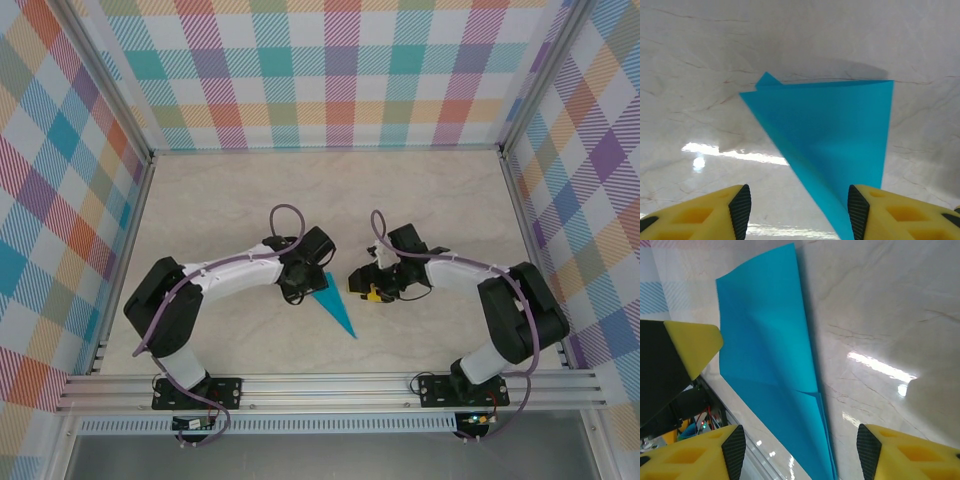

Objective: Fold a paper plane with a square sheet of paper (pick it up from the middle)
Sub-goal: Turn over the paper plane at the center of the table.

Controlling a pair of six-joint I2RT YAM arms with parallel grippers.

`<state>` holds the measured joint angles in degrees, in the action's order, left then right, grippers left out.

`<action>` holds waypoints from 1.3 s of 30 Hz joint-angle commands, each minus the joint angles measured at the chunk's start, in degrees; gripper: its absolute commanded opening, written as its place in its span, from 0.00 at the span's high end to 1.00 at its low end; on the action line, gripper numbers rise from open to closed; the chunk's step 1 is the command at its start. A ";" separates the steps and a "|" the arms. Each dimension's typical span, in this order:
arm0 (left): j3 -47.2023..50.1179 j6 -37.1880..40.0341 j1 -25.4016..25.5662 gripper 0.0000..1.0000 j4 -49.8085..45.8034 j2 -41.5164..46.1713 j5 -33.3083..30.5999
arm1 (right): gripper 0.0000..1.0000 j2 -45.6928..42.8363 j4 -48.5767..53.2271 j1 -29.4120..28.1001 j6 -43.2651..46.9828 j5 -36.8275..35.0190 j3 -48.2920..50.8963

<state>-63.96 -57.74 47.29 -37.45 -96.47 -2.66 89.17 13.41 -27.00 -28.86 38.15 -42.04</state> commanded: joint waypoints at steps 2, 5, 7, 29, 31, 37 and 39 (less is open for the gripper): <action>6.30 -2.91 0.42 0.49 -0.51 5.23 -1.11 | 0.39 3.61 1.92 -2.26 3.88 4.02 -4.06; 8.86 -3.25 0.42 0.51 1.09 6.45 -0.43 | 0.39 5.80 2.70 -4.07 3.98 2.38 -5.35; 9.53 -3.52 0.36 0.51 1.48 6.77 -0.53 | 0.39 7.66 3.65 -4.99 4.58 1.94 -6.31; 11.13 -3.52 0.40 0.50 2.97 7.43 -1.27 | 0.52 9.89 9.97 -12.93 10.35 -3.25 -10.78; 11.38 -3.61 0.38 0.50 2.91 7.85 -1.55 | 0.53 10.04 10.89 -13.46 10.71 -5.84 -11.10; 12.54 -4.22 0.37 0.50 3.70 9.70 -2.50 | 0.58 10.33 12.76 -14.96 11.99 -9.75 -11.75; 12.89 -4.43 0.37 0.50 3.79 10.19 -2.76 | 0.64 10.23 12.71 -15.31 11.99 -10.32 -11.59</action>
<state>-52.03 -60.97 47.29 -33.89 -88.07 -3.81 98.91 24.23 -41.65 -18.46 29.82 -52.66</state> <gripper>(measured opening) 0.499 0.375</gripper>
